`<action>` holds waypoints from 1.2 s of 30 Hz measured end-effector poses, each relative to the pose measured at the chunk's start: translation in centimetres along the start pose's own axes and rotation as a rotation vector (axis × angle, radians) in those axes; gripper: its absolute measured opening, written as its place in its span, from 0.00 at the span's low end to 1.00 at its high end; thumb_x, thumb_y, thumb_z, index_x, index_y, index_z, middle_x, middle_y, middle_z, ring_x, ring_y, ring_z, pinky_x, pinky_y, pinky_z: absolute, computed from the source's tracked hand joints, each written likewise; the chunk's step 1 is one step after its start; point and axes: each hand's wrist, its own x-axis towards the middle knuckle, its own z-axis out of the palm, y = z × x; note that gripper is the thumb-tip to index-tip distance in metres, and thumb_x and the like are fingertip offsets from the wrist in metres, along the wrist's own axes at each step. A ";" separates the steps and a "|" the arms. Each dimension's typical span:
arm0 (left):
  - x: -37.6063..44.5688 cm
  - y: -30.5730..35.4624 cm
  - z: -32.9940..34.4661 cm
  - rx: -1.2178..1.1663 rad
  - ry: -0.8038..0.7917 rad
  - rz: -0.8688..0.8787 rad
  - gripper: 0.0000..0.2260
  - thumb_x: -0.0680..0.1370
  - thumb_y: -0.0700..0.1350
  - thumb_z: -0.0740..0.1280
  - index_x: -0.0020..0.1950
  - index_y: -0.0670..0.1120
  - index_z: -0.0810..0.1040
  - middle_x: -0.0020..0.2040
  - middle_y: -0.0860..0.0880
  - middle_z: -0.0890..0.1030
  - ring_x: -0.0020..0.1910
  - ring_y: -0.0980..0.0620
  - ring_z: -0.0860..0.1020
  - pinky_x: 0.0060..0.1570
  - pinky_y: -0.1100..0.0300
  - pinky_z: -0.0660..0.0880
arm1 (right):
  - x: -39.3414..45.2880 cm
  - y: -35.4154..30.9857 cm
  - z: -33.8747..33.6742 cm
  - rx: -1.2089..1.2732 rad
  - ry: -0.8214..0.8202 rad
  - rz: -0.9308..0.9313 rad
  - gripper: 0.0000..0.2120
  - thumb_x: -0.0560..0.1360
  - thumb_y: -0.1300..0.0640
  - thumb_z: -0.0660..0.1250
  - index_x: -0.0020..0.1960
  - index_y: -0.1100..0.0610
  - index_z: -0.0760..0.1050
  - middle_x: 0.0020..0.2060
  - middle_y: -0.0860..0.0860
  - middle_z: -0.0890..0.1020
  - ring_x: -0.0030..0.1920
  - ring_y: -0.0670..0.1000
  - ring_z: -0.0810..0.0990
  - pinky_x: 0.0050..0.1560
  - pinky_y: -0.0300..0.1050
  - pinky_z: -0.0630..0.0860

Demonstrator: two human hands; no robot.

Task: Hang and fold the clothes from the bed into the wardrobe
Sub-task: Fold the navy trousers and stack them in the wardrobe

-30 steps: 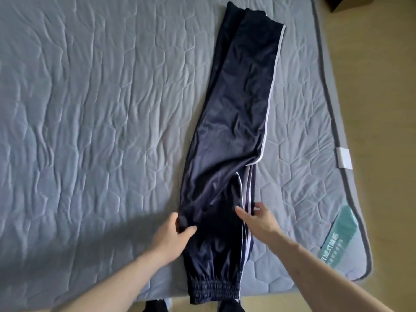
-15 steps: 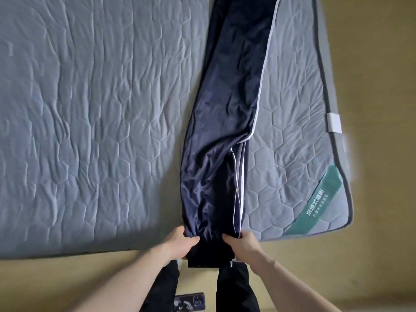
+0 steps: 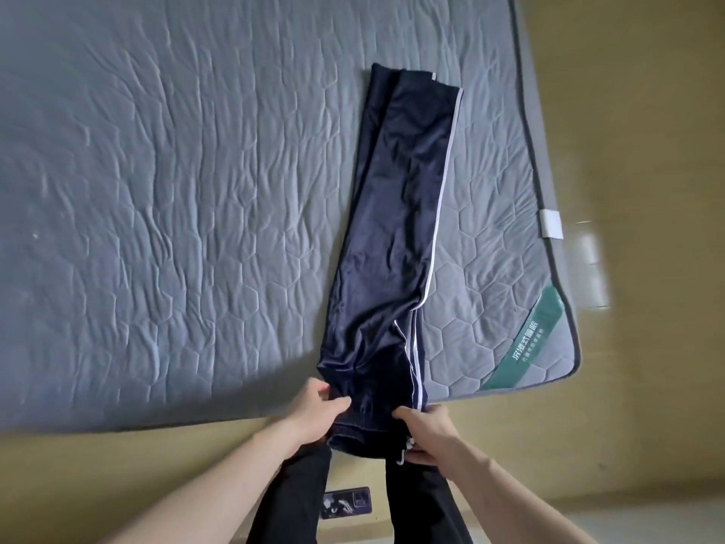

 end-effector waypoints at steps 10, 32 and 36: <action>-0.3 20.1 -8.7 -0.359 0.056 0.220 0.12 0.80 0.52 0.70 0.58 0.46 0.82 0.49 0.45 0.85 0.42 0.49 0.84 0.38 0.55 0.84 | -3.7 -21.0 -7.5 0.209 -0.104 -0.185 0.09 0.75 0.49 0.71 0.43 0.54 0.75 0.28 0.51 0.77 0.27 0.50 0.79 0.33 0.42 0.79; 16.8 25.7 -12.6 0.061 0.373 0.244 0.32 0.76 0.54 0.71 0.77 0.44 0.67 0.75 0.44 0.72 0.70 0.43 0.73 0.64 0.58 0.69 | 8.9 -31.3 -8.4 -0.119 0.373 -0.540 0.33 0.76 0.45 0.71 0.75 0.57 0.65 0.56 0.53 0.81 0.45 0.50 0.81 0.45 0.42 0.74; 22.0 22.5 -10.3 -0.083 0.271 0.149 0.40 0.76 0.60 0.70 0.82 0.46 0.58 0.77 0.46 0.68 0.70 0.43 0.73 0.65 0.53 0.73 | 14.9 -28.9 -5.9 0.032 0.332 -0.418 0.32 0.72 0.39 0.73 0.64 0.57 0.67 0.54 0.54 0.80 0.47 0.54 0.78 0.42 0.43 0.74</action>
